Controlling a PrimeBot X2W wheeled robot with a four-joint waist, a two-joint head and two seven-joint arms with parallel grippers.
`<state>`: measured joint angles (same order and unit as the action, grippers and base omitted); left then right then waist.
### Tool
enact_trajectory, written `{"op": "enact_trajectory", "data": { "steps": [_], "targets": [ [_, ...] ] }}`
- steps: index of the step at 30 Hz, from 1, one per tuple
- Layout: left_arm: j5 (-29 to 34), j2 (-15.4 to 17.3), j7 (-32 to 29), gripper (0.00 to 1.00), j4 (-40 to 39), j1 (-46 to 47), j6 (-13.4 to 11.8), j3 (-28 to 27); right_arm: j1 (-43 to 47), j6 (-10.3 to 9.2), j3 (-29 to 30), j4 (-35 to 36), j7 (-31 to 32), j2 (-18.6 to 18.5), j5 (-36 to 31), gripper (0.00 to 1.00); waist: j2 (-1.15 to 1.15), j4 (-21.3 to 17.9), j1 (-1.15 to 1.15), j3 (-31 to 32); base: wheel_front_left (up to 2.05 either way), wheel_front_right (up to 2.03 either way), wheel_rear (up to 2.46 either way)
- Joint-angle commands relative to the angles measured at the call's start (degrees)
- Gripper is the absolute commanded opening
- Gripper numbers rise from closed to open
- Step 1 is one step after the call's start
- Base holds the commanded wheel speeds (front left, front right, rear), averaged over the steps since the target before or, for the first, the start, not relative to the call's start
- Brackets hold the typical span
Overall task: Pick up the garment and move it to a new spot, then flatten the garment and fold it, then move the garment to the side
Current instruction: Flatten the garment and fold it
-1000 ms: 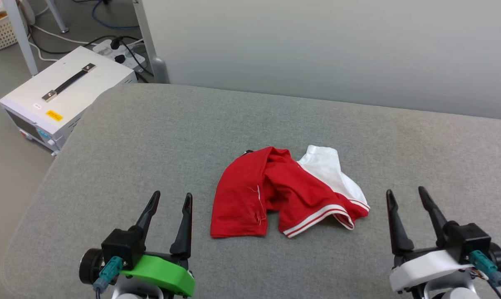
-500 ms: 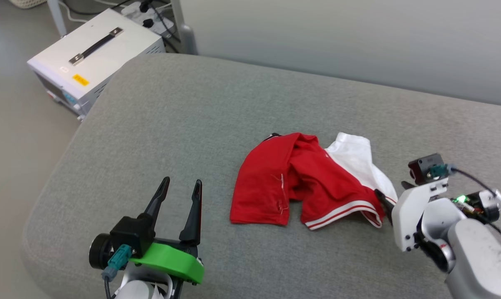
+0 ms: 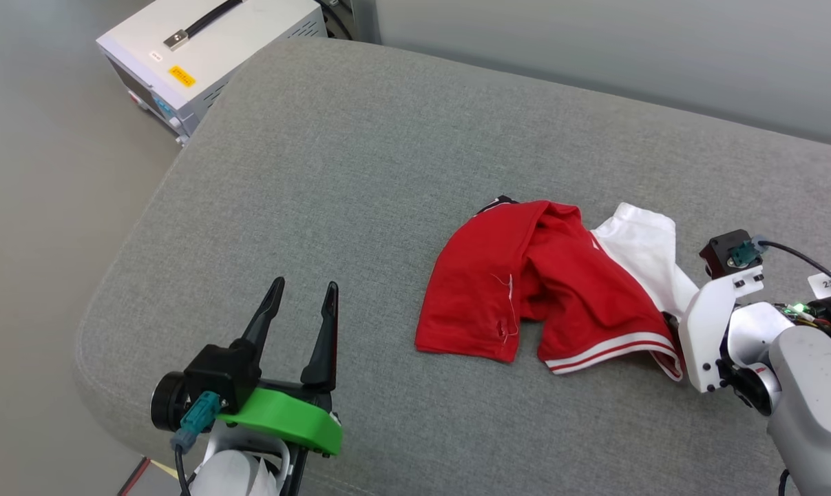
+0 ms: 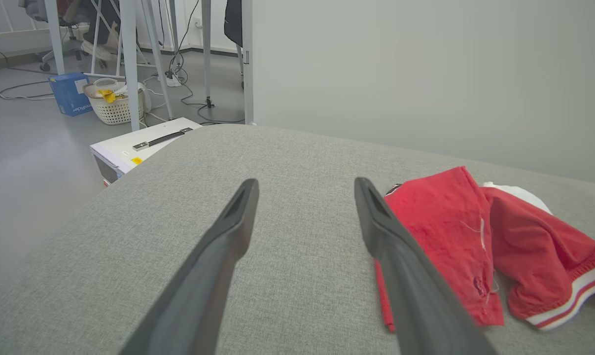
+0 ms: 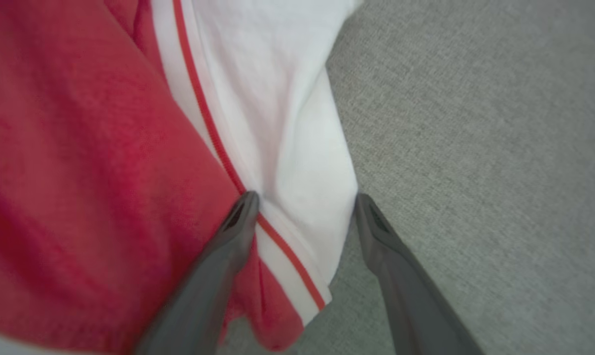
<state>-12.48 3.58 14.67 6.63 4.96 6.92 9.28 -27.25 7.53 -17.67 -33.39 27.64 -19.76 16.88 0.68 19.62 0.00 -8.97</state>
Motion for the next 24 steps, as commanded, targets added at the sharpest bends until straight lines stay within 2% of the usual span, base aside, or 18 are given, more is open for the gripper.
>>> {"op": "enact_trajectory", "data": {
  "steps": [1, 3, 5, 11, 15, 24],
  "targets": [
    [0.56, -0.39, 0.32, 1.00, -0.06, 0.95, 0.37, -0.16, 0.08, -0.04, -0.78, -1.76, 0.20, -0.20, 0.56, 1.00, -0.68, 0.20, 0.00, -0.46, 0.00, 0.00, 0.00],
    [0.64, -0.46, 0.32, 1.00, 0.00, 1.09, 0.42, -0.27, 0.16, -0.04, -1.33, -3.16, 0.41, 0.08, 1.67, 1.00, -0.68, -0.01, 0.00, -0.57, 0.00, 0.00, 0.00],
    [0.72, -0.52, 0.32, 1.00, 0.09, 1.22, 0.45, -0.32, 0.32, -0.04, -2.01, -4.19, 0.85, 0.33, 3.01, 0.00, -0.68, -0.31, 0.00, -0.56, 0.00, 0.00, 0.00],
    [1.11, -0.60, 0.32, 1.00, 0.68, 0.97, 0.52, -0.63, 0.61, -0.04, -2.35, -5.00, -2.59, -0.50, 5.56, 0.00, -0.68, -1.91, 0.00, 0.85, 0.00, 0.00, 0.00],
    [1.50, -0.63, 0.32, 1.00, 1.41, -0.15, 0.55, -1.13, 3.95, -0.04, 2.11, -4.54, -6.05, -1.47, 6.31, 0.00, -0.68, -4.30, 0.00, 3.79, 0.00, 0.00, 0.00],
    [1.70, -0.61, 0.33, 1.00, 1.68, -1.97, 0.56, -0.88, 15.65, -0.04, 14.42, 0.60, -4.83, -2.23, 2.64, 0.00, -0.68, -9.14, 0.00, 6.42, 0.00, 0.00, 0.00]
  ]
}}
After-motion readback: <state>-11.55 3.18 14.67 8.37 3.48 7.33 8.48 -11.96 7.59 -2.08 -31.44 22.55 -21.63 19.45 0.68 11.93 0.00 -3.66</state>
